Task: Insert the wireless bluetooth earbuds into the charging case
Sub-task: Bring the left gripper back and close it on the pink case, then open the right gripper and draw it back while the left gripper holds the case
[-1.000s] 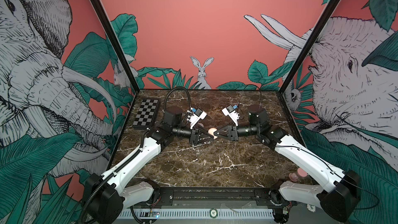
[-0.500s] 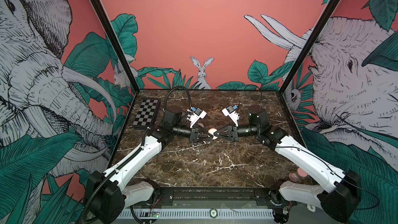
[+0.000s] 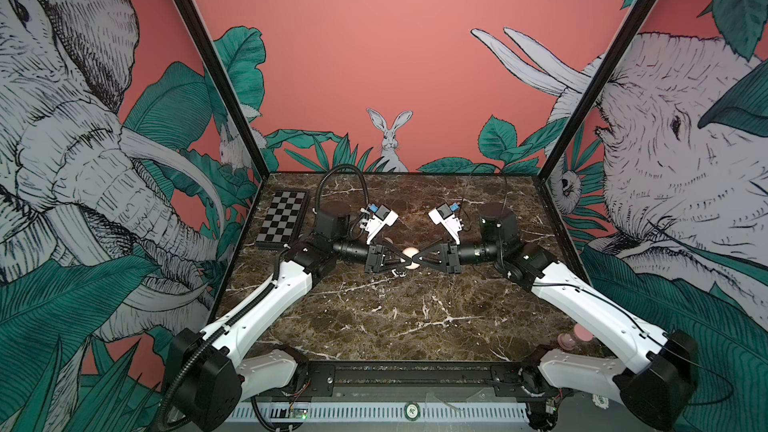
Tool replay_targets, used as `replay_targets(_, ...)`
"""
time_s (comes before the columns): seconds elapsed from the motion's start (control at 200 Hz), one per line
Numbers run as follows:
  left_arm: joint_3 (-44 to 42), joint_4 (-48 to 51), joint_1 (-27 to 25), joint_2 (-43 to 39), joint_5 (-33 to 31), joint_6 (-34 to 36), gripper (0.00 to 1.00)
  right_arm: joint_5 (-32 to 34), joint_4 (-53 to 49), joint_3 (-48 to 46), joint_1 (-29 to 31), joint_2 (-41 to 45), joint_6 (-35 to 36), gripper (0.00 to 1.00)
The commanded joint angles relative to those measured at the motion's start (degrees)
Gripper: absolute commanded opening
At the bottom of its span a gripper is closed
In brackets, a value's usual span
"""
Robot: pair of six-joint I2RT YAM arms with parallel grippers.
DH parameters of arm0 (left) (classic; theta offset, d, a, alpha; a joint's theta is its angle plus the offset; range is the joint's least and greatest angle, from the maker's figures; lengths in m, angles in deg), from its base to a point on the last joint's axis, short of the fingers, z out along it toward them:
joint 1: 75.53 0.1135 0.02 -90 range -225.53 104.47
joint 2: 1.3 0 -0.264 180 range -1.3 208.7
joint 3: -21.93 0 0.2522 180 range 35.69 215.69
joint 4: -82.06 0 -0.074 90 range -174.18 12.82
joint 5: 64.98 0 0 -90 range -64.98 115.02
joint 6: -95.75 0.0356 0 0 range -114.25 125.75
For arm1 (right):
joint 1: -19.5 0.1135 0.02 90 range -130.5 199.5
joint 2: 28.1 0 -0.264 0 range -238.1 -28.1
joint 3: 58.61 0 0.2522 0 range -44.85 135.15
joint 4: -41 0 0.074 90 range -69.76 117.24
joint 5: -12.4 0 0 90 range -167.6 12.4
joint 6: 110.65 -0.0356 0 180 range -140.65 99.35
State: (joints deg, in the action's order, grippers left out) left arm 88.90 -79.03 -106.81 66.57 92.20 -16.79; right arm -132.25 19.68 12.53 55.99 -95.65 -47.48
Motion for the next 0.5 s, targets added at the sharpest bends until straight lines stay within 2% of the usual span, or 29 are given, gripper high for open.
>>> replay_targets(0.0,1.72,-4.79,-0.35,-1.21,1.16,-0.64,0.25,1.35,0.18,-0.52,1.24,0.37,0.48,0.0)
replay_targets(0.075,1.63,-5.0,-0.35,-1.17,1.11,-0.68,0.19,0.71,0.58,-0.52,1.28,0.15,0.31,0.0)
replay_targets(0.13,1.63,-5.74,-0.36,-1.11,1.3,-1.22,0.08,0.4,0.52,-0.5,1.3,-0.03,0.43,0.0)
replay_targets(0.16,1.71,-5.94,-0.39,-1.06,1.33,-1.48,0.0,0.19,0.63,-0.53,1.39,-0.04,0.38,0.09)
replay_targets(0.22,2.06,-5.57,-0.33,-0.99,1.14,-1.16,0.0,0.66,0.47,-0.52,1.39,0.25,0.47,0.36)
replay_targets(0.275,2.61,-3.88,-0.36,-1.12,-0.28,0.29,0.0,2.0,-0.52,-0.52,1.39,1.06,1.24,0.53)
replay_targets(0.385,2.83,0.9,-0.31,-2.06,-5.68,4.15,0.0,6.36,-2.99,-0.27,1.39,3.39,3.05,0.73)
replay_targets(0.495,0.42,1.0,-0.23,-4.23,-14.26,5.36,0.0,11.03,-4.23,-0.74,1.26,6.73,4.81,0.81)
